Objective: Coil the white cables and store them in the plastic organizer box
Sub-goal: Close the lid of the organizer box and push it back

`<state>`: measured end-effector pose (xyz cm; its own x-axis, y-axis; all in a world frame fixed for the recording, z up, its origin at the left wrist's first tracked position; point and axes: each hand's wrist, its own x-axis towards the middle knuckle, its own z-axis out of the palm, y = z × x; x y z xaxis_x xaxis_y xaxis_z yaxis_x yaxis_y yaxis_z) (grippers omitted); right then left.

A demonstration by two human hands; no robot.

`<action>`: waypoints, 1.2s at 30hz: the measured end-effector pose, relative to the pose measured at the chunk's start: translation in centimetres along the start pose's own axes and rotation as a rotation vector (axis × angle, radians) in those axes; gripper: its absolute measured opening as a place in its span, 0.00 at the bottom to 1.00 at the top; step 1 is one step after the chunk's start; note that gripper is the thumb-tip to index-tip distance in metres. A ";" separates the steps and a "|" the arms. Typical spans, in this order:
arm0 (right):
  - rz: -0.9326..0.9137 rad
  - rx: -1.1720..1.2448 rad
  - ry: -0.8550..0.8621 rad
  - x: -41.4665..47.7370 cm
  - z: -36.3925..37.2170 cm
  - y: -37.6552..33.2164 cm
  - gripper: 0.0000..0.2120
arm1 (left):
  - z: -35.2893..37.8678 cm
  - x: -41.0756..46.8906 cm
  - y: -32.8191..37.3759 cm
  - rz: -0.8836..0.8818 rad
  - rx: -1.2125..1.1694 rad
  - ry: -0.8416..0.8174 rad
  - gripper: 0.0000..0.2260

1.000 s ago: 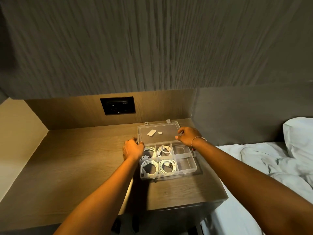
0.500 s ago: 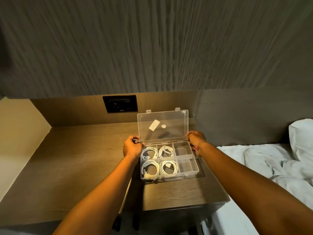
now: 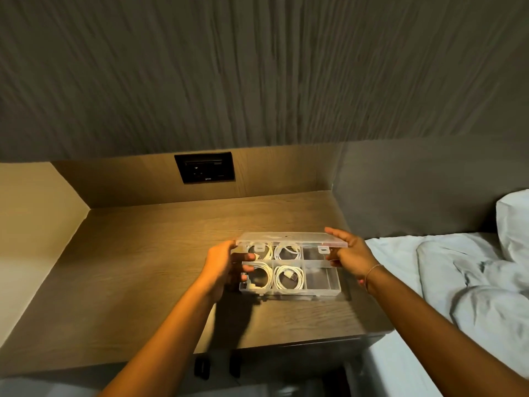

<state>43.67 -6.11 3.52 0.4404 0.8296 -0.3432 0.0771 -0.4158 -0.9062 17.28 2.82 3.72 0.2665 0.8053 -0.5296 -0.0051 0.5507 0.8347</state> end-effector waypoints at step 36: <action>-0.035 -0.064 0.233 -6.9 4.0 6.9 0.31 | -1.2 -2.5 -7.7 0.511 1.078 0.319 0.21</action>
<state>37.53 -13.22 -1.32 0.6305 0.7387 -0.2386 0.1492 -0.4169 -0.8966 15.53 -3.24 -1.57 0.2199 0.9755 0.0069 0.7974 -0.1838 0.5748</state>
